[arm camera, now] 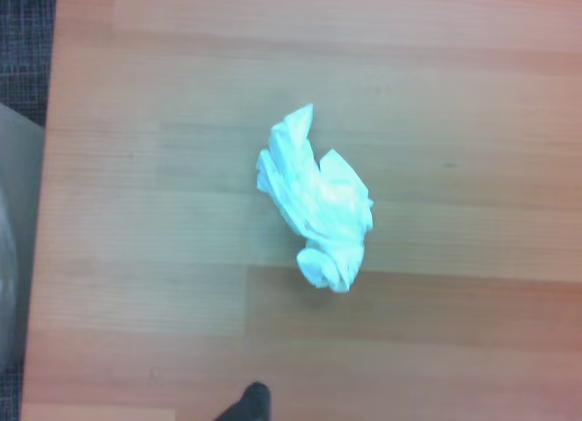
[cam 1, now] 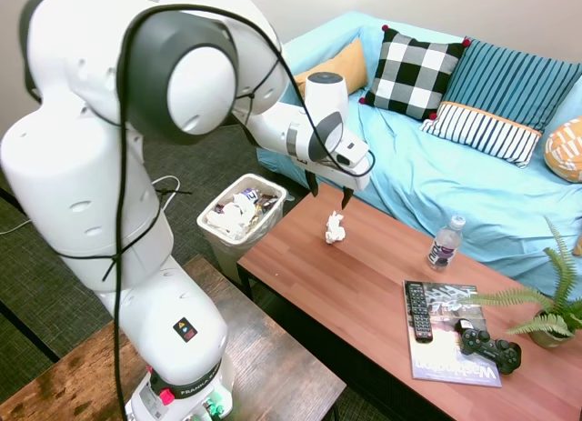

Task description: Throw the tissue in the trash bin

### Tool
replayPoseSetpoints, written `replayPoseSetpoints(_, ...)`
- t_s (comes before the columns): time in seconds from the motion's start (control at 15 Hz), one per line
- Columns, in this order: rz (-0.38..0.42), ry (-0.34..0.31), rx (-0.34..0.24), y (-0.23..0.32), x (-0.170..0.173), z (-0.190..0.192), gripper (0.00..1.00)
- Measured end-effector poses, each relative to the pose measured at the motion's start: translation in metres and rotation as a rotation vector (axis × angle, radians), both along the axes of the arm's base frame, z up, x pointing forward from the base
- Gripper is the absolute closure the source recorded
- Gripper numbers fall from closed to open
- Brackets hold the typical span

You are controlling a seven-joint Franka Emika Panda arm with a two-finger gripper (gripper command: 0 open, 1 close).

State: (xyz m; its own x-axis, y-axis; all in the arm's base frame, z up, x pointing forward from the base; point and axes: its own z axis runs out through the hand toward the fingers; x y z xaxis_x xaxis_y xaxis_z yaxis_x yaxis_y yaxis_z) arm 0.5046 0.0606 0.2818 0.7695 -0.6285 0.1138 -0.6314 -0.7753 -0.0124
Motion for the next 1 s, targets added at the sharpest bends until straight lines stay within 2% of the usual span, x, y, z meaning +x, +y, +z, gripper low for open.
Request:
replayPoseSetpoints(0.27, 0.019, 0.046, 0.009, 0.016, 0.043, -0.054, 0.00)
replayPoseSetpoints(0.53, 0.029, 0.104, 0.000, 0.031, 0.060, -0.109, 0.00)
replayPoseSetpoints(0.87, 0.017, 0.131, 0.009, 0.027, 0.077, -0.141, 0.00)
replayPoseSetpoints(0.93, 0.017, 0.139, 0.015, 0.029, 0.078, -0.145, 1.00)
replayPoseSetpoints(1.0, 0.016, 0.148, 0.020, 0.030, 0.078, -0.150, 1.00)
